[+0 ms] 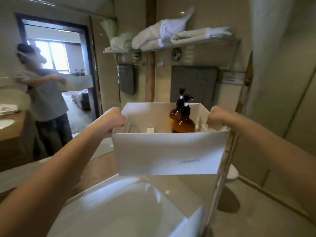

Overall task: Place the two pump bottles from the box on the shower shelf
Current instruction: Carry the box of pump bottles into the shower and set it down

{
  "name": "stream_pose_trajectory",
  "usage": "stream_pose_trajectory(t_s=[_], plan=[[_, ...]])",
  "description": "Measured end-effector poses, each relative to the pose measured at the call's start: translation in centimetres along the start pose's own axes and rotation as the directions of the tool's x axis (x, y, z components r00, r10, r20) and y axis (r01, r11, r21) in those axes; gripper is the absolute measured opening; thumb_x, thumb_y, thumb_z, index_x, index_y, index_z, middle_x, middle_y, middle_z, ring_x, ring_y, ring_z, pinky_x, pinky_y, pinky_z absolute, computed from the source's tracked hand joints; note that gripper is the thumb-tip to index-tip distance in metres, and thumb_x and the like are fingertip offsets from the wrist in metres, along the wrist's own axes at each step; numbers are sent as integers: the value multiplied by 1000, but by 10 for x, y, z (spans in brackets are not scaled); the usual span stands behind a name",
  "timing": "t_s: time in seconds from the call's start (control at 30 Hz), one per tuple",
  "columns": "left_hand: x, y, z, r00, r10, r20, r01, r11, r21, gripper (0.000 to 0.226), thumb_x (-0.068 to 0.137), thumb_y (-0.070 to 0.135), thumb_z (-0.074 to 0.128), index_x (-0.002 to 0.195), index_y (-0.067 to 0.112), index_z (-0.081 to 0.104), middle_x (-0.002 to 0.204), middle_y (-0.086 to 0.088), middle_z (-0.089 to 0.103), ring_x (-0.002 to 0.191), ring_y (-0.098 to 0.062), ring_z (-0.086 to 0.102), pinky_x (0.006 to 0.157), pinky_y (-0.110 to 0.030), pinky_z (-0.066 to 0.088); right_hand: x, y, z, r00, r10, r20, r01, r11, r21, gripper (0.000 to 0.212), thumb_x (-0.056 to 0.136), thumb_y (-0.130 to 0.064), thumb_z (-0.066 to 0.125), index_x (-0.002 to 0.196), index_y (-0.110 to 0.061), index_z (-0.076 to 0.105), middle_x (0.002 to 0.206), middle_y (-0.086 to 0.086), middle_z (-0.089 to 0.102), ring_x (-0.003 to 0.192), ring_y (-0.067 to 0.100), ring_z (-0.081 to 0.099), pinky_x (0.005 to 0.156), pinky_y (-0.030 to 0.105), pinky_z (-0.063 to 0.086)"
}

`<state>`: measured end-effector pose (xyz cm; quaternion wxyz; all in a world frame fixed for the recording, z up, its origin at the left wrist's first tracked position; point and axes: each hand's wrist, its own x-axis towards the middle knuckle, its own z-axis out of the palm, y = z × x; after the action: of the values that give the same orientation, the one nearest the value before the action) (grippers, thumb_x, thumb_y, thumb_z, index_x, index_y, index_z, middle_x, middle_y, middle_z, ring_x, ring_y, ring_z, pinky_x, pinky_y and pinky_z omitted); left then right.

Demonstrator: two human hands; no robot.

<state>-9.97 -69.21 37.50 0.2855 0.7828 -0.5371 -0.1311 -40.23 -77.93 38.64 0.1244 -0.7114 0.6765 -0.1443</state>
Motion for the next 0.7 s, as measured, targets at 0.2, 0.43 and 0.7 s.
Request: stream_pose_trajectory(t_s=[0.2,0.43,0.7], plan=[[0,94,77,968,181,177,-187,982,22,34,82,5,55,115,-4,54,96,-16,55,84,-31,51,67,-33,40,-41,118,-45,964,256,-77,-257,966,7,20,80,-11,65,65,-11,52,67,7,55,58,18,53,44,24,35],[-19,201,148,868,388,308,-399,917,-31,6,82,3,54,87,1,55,75,-13,54,69,-29,53,58,-32,41,-104,213,-82,843,529,-98,-520,848,100,12,81,-7,67,90,-4,60,74,9,56,65,20,53,49,27,41],[-32,286,215,728,550,409,-543,827,-146,35,83,4,49,117,-4,54,115,-25,59,105,-39,57,79,-37,46,-153,275,-101,648,725,-232,-708,686,167,9,83,-8,60,76,-1,59,73,12,58,71,26,56,60,28,42]])
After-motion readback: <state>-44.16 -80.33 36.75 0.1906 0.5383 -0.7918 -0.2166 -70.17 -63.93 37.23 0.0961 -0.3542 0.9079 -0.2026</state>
